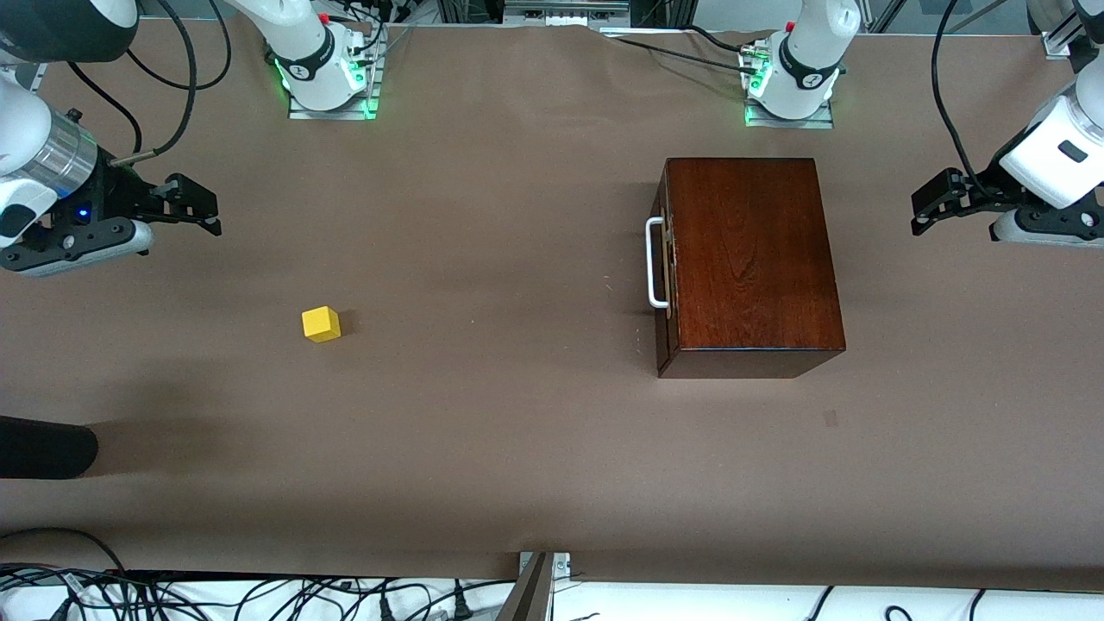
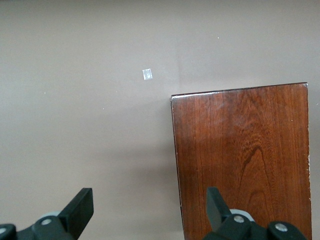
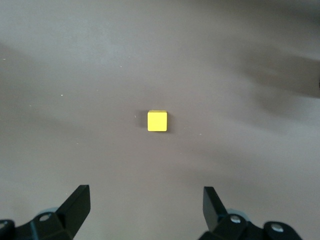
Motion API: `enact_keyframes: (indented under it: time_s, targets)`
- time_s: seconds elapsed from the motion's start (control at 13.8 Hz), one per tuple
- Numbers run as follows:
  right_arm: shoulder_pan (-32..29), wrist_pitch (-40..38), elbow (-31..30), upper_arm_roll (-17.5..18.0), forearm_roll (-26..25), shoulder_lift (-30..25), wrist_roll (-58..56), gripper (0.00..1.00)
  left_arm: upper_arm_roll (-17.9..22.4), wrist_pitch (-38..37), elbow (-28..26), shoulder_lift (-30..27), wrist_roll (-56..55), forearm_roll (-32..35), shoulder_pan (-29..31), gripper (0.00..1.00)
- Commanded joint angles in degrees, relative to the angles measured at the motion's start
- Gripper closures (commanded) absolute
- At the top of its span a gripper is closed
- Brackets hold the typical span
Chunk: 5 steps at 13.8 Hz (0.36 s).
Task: Open drawer, take yellow block, close drawer
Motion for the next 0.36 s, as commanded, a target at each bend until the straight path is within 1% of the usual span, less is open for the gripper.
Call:
enact_keyframes:
  time_s: [0.0,0.29]
  targets:
    - [-0.04,-0.21,1.34,0.41,-1.16,0.52,0.79,0.00,-0.07,0.30,-0.75,-1.28,-0.56,-0.17,-0.15,0.00]
    - [-0.13,-0.30,1.25,0.41,-1.25,0.52,0.79,0.00,-0.33,0.30,-0.75,-1.37,-0.56,-0.17,-0.15,0.00]
